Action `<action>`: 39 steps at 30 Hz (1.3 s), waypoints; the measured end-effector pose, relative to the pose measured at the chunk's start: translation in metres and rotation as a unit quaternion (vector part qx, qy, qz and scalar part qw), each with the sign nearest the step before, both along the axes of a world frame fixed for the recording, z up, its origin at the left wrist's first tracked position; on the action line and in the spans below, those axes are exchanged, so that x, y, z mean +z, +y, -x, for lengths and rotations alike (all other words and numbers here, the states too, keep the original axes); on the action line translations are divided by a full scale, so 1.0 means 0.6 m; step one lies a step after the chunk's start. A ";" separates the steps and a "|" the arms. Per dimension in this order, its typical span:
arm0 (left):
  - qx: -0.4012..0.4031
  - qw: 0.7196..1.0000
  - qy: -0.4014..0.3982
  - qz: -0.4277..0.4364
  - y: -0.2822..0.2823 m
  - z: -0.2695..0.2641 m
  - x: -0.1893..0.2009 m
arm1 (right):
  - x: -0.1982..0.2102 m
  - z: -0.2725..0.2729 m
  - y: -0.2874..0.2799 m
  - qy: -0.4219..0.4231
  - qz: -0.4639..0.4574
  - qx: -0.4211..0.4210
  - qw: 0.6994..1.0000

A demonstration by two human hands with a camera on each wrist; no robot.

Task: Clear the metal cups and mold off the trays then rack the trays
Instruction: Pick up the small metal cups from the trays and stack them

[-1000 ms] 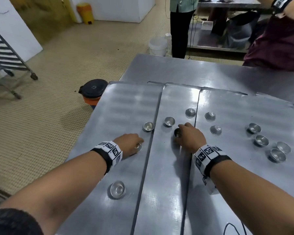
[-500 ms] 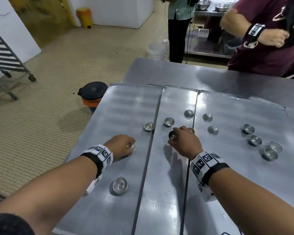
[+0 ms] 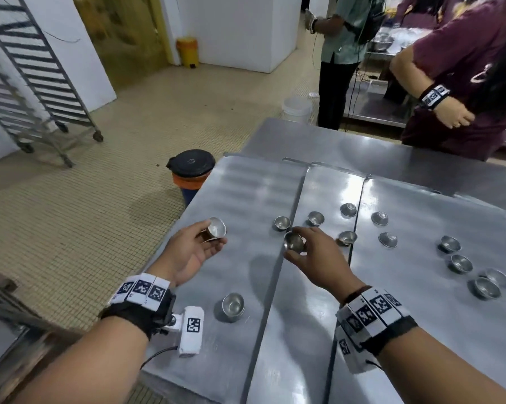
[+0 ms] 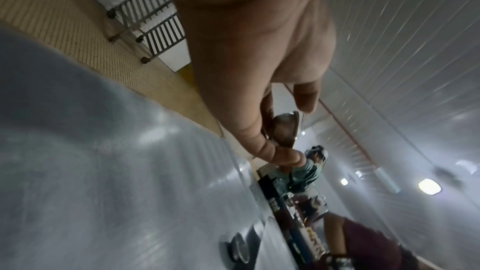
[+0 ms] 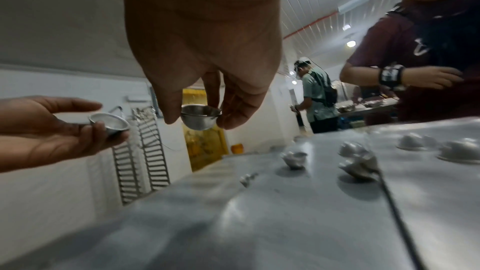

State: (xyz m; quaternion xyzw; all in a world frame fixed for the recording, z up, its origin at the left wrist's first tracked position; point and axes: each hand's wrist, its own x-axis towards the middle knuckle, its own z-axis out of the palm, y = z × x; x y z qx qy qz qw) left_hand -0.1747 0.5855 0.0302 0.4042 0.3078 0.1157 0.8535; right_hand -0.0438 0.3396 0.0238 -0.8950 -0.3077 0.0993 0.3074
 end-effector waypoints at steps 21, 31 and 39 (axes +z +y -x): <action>-0.049 0.988 -0.117 0.084 -0.170 0.126 -0.006 | 0.056 0.168 0.028 -0.025 -0.004 0.122 0.992; 0.005 1.000 -0.002 -0.003 -0.212 0.044 -0.027 | -0.015 -0.047 -0.109 0.017 0.125 -0.057 0.990; -0.084 0.991 0.068 -0.084 -0.263 0.009 -0.047 | -0.059 -0.224 -0.131 -0.012 0.303 -0.052 0.951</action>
